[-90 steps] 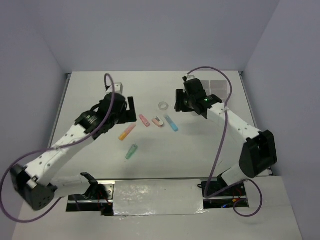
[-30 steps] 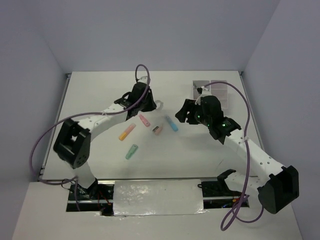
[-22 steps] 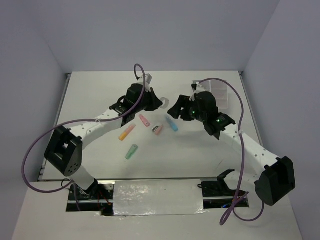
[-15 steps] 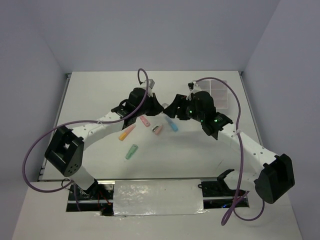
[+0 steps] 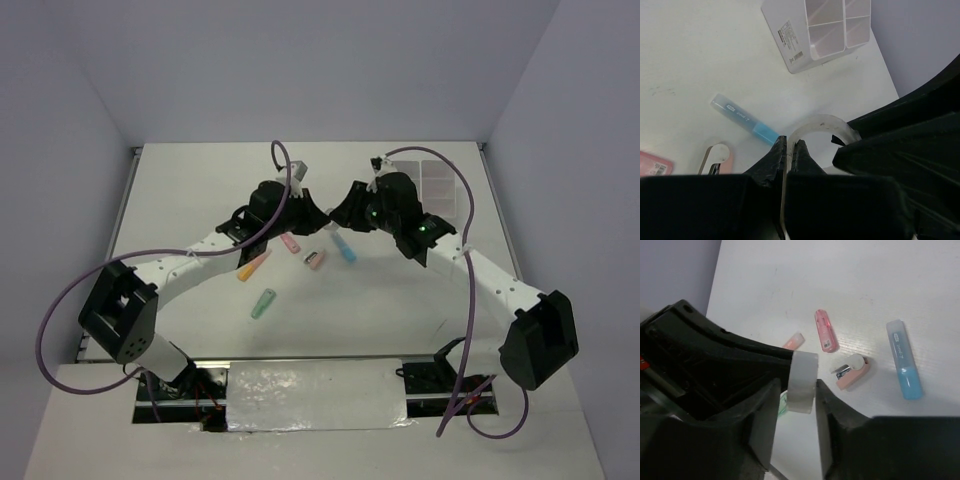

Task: Sort the stationery into containers
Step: Place the stationery in the storage box.

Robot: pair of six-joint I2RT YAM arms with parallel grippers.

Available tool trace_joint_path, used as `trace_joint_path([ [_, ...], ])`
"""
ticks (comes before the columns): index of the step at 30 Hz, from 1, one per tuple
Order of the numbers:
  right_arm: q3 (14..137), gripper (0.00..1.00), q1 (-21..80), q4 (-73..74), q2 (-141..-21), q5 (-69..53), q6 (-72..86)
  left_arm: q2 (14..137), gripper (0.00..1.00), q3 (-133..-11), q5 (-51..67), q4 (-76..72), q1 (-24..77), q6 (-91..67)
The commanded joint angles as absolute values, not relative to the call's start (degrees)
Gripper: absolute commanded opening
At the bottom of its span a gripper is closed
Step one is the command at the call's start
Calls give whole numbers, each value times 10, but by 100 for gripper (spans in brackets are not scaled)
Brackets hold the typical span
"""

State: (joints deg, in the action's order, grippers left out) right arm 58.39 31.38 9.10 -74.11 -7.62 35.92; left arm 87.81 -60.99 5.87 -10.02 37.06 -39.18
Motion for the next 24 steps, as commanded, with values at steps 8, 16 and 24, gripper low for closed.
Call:
trace_joint_path([
  [8, 594, 0, 316, 76, -735, -51, 392, 858, 84, -654, 0, -27, 374, -372],
  [16, 623, 0, 250, 162, -746, 131, 454, 787, 99, -707, -247, 254, 345, -437],
  [24, 614, 0, 157, 253, -793, 302, 692, 573, 99, -627, -240, 354, 345, -423],
])
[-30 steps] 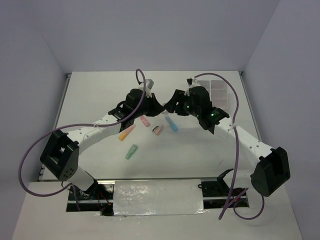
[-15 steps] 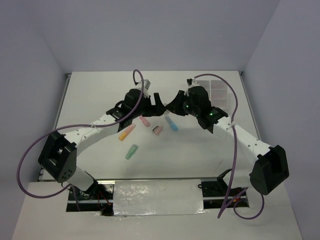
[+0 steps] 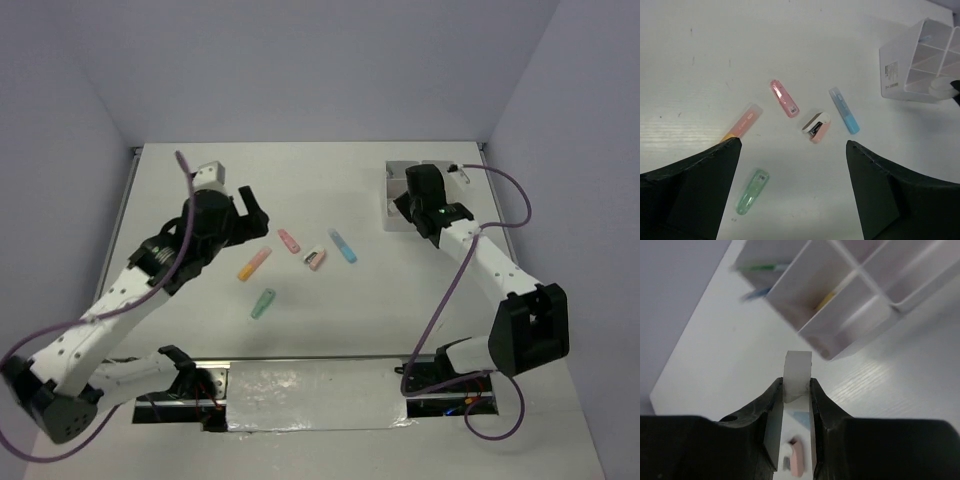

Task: Sort the stationery into containers
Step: Place the stationery in the storage box.

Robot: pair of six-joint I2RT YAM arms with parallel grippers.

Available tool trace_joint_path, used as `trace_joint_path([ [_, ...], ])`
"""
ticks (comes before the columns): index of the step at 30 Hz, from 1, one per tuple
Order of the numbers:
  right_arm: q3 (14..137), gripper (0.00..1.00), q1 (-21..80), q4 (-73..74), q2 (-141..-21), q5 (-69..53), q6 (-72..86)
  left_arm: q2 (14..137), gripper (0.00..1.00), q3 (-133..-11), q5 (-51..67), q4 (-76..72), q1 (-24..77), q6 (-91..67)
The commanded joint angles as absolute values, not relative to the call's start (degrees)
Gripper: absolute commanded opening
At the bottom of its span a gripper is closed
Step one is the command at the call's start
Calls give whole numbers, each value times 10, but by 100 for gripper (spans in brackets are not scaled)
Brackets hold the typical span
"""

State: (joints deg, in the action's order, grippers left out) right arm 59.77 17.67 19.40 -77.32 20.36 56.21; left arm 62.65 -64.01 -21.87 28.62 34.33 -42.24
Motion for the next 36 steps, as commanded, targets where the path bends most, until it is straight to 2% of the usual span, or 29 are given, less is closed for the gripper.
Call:
trace_joint_path([
  [1, 616, 0, 152, 263, -799, 314, 711, 557, 99, -621, -236, 364, 345, -419],
  [4, 628, 0, 140, 286, -826, 324, 770, 502, 99, -620, -219, 406, 346, -394],
  [10, 642, 0, 130, 259, -852, 320, 790, 391, 99, -594, -202, 435, 346, -327],
  [20, 650, 0, 125, 238, -886, 308, 813, 366, 99, -543, -187, 410, 345, -296],
  [23, 650, 5, 125, 238, -894, 305, 817, 365, 99, -541, -181, 409, 345, -295],
  [25, 643, 14, 124, 225, -893, 296, 816, 358, 99, -536, -179, 406, 345, -294],
  [26, 635, 16, 123, 208, -892, 292, 808, 354, 99, -536, -178, 405, 345, -294],
  [27, 631, 25, 122, 200, -890, 287, 806, 352, 99, -535, -178, 403, 346, -294],
  [31, 626, 47, 123, 180, -888, 275, 791, 344, 99, -533, -176, 401, 345, -293],
  [34, 637, 50, 122, 178, -892, 267, 778, 343, 99, -531, -176, 399, 346, -293],
  [35, 640, 56, 122, 181, -894, 265, 773, 344, 99, -531, -176, 399, 345, -292],
  [36, 643, 56, 122, 185, -896, 265, 772, 344, 99, -531, -176, 399, 345, -293],
])
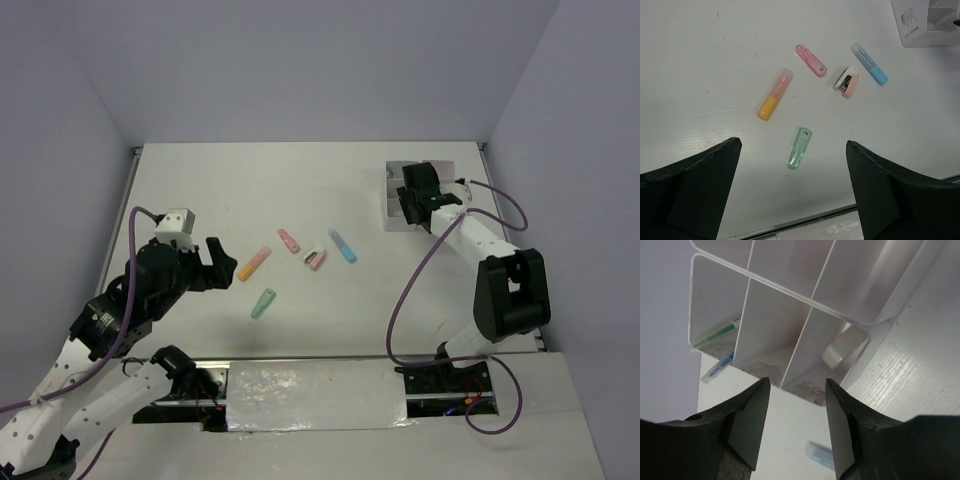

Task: Sort the stationery into containers
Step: Place the stationery in the storage box.

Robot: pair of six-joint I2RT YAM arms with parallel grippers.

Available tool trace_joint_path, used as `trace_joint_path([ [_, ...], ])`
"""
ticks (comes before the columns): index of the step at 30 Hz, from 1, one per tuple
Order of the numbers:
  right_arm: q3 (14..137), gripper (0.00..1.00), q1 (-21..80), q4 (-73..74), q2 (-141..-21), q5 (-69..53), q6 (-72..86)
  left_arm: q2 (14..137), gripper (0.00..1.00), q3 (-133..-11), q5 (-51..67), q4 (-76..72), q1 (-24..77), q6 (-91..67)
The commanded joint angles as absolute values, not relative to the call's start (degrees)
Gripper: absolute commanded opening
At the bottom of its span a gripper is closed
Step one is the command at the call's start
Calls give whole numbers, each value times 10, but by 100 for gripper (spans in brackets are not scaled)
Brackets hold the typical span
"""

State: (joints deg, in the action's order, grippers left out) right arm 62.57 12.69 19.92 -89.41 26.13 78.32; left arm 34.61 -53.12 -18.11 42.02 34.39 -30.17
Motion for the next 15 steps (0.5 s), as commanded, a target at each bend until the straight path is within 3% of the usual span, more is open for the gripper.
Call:
trace_joint_path([
  [1, 649, 56, 121, 191, -897, 265, 769, 346, 99, -531, -176, 401, 345, -294],
  [9, 673, 71, 155, 160, -850, 243, 613, 389, 99, -541, -226, 420, 345, -324],
  [15, 636, 74, 213, 125, -764, 228, 423, 505, 99, -553, -268, 448, 339, -375],
])
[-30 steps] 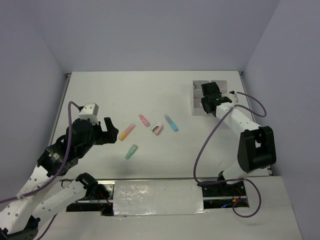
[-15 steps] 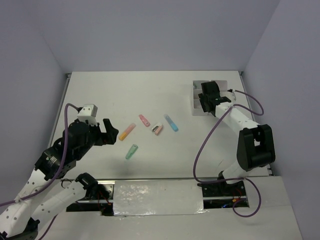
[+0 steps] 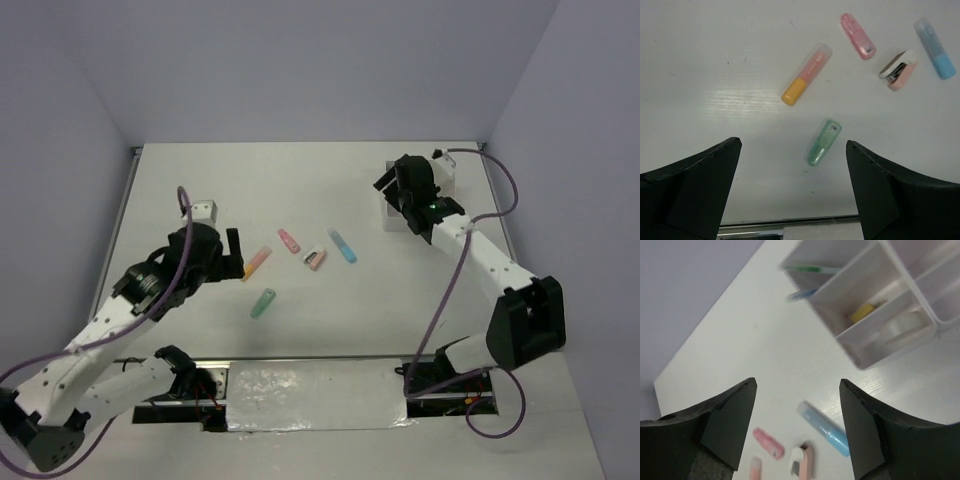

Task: Sort the stationery into containers
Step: Place the stationery in the storage box, then pick up the pen from the center of the board.

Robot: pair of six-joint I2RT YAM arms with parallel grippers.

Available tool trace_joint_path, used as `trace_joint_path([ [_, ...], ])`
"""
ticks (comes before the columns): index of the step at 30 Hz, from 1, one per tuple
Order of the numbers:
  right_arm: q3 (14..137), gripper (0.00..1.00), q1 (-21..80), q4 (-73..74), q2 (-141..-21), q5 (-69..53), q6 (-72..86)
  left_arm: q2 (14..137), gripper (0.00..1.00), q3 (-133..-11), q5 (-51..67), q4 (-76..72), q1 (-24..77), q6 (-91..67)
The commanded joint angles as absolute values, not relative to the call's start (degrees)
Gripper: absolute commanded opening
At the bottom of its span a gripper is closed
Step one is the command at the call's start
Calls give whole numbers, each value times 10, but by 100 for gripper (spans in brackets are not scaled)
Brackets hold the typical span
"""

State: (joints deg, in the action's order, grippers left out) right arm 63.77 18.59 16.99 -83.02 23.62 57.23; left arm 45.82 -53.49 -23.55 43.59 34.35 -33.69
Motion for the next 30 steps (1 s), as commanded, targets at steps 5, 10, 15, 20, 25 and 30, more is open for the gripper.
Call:
trace_joint_path([
  [5, 640, 76, 257, 121, -750, 22, 253, 598, 99, -534, -231, 390, 328, -410],
  [10, 618, 76, 289, 171, -738, -85, 169, 708, 99, -527, -222, 299, 291, -419],
  [15, 547, 76, 301, 151, -683, -123, 148, 794, 96, -539, -172, 224, 281, -387],
  [20, 505, 76, 305, 154, -648, -120, 133, 840, 93, -561, -162, 225, 282, -355],
  [25, 483, 77, 305, 140, -610, -138, 145, 896, 86, -572, -203, 259, 280, -366],
  [30, 483, 77, 306, 129, -605, -162, 152, 918, 85, -560, -216, 246, 277, -372],
])
